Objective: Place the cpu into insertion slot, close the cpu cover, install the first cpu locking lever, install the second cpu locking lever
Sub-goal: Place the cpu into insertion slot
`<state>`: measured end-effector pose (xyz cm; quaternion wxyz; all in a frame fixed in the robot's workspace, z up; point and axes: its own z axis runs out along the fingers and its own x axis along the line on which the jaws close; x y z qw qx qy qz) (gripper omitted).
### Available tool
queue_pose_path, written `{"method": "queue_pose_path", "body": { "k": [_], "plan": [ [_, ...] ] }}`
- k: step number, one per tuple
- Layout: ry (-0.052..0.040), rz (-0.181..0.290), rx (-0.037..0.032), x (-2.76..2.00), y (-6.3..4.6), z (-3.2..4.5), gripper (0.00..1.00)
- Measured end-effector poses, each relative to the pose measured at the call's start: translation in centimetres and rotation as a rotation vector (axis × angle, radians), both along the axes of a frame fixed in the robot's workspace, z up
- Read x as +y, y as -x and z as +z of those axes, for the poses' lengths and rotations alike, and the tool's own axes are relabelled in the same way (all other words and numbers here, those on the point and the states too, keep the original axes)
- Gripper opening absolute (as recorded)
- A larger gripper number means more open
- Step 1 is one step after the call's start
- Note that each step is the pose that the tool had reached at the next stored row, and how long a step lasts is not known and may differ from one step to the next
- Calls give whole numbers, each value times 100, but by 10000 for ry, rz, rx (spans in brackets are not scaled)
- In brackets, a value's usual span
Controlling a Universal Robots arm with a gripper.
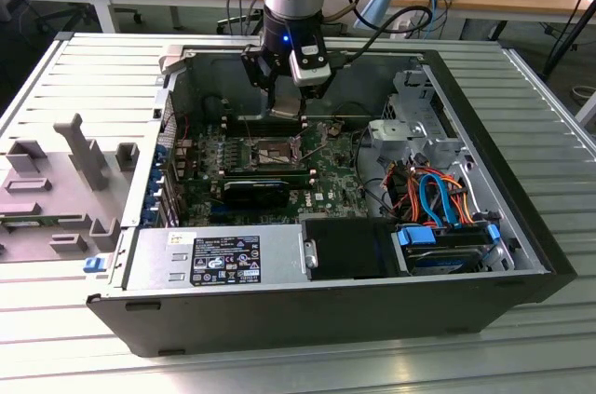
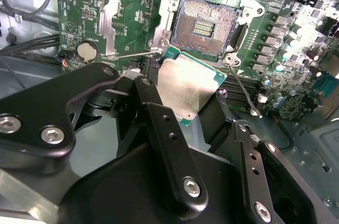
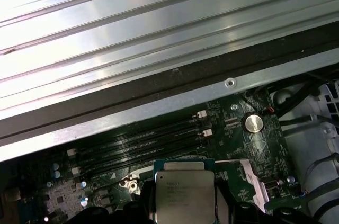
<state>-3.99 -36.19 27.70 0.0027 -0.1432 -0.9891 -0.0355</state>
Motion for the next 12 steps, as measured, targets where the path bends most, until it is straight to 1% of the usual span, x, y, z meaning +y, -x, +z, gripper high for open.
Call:
{"method": "queue_pose_path", "body": {
  "k": [12],
  "plan": [
    [7,-94,0,0,0,0,55]
  ]
}}
